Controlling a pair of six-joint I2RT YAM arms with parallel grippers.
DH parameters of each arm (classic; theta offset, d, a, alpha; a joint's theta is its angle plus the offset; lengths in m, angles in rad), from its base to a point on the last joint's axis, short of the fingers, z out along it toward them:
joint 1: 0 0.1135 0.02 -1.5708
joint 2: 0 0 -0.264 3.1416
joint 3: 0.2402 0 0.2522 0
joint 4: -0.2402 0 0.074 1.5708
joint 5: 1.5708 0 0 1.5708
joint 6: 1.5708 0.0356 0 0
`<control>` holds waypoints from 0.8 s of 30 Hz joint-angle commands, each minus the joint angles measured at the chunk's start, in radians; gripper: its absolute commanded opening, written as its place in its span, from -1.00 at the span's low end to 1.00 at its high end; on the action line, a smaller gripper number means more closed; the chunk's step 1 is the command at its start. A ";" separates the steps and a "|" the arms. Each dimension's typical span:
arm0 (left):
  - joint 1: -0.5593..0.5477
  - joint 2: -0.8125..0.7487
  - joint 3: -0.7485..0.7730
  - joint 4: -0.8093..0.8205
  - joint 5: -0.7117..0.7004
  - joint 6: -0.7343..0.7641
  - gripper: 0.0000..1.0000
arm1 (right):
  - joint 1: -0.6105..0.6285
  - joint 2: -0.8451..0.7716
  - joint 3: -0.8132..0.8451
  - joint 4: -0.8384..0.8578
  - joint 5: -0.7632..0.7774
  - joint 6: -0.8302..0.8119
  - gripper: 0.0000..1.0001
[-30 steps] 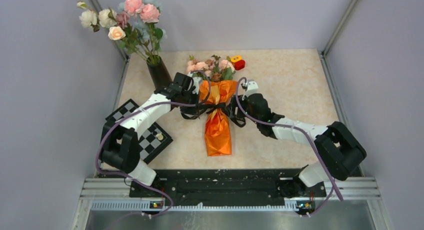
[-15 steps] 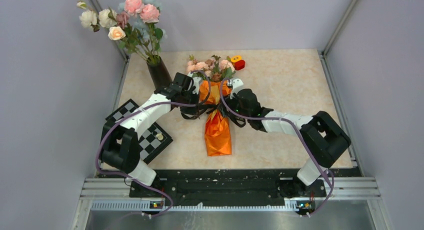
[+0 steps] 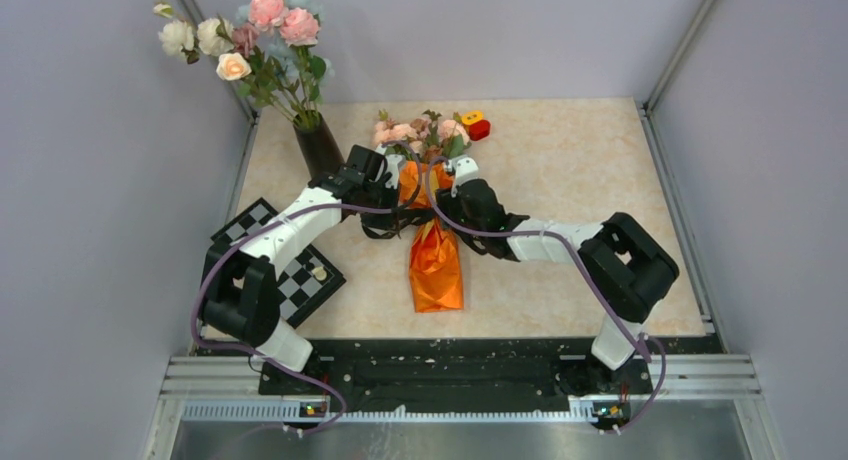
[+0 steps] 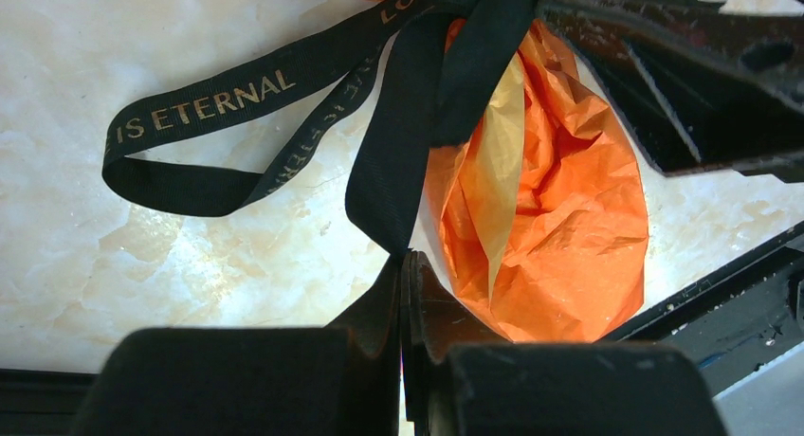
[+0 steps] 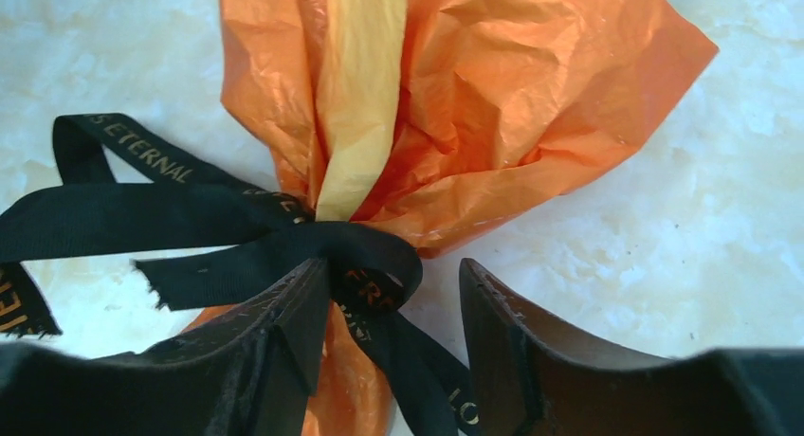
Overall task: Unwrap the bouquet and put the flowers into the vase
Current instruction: Untie the ribbon from the wrapping paper.
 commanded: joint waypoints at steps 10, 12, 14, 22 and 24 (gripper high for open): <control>0.003 -0.008 0.009 0.011 0.020 0.009 -1.00 | 0.016 -0.068 -0.056 0.083 0.203 0.108 -0.49; 0.003 -0.005 0.008 0.011 0.023 0.007 -1.00 | 0.014 -0.077 -0.070 0.068 0.237 0.134 -0.57; 0.003 -0.004 0.008 0.011 0.024 0.007 -1.00 | 0.006 -0.077 -0.080 0.048 0.253 0.169 -0.62; 0.003 -0.003 0.008 0.011 0.019 0.006 -1.00 | -0.067 -0.151 -0.210 0.061 0.146 0.343 -0.60; 0.003 -0.004 0.009 0.011 0.019 0.006 -1.00 | -0.081 -0.176 -0.236 0.063 0.111 0.355 -0.54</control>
